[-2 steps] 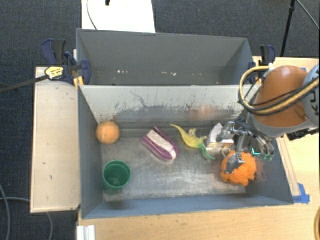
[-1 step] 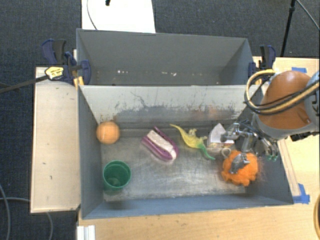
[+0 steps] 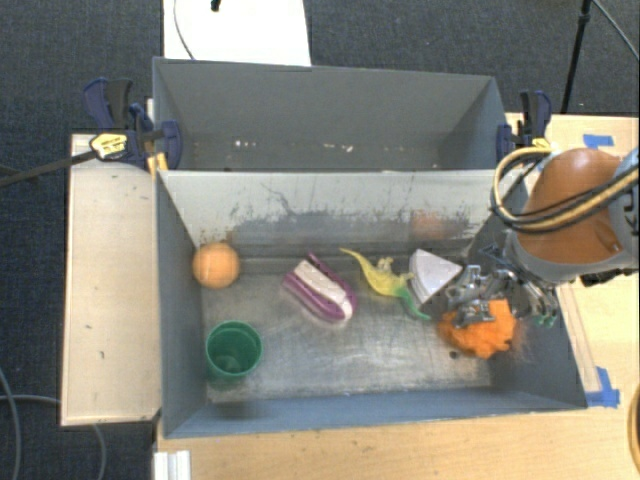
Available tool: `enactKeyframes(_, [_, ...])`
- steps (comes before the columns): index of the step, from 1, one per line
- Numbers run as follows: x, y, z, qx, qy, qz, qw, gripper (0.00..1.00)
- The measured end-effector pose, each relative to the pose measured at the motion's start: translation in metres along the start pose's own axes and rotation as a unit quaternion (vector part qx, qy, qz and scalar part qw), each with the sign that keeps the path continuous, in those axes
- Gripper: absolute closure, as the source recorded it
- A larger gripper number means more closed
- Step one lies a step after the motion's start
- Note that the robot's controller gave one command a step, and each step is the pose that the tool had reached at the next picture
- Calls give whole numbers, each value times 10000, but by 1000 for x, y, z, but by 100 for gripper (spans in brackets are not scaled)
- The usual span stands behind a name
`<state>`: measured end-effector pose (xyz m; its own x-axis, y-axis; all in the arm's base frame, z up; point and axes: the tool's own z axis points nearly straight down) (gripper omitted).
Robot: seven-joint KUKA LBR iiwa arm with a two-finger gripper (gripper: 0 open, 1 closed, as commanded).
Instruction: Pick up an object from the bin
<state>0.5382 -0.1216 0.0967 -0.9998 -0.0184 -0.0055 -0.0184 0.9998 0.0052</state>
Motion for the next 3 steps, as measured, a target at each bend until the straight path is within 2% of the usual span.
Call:
enactKeyframes(1, [0,-1,0,7,5,-6,10000,0])
enactKeyframes(2, [1,0,1,1,13,-24,10000,100])
enactKeyframes(3, [1,-1,1,9,8,-26,10000,0])
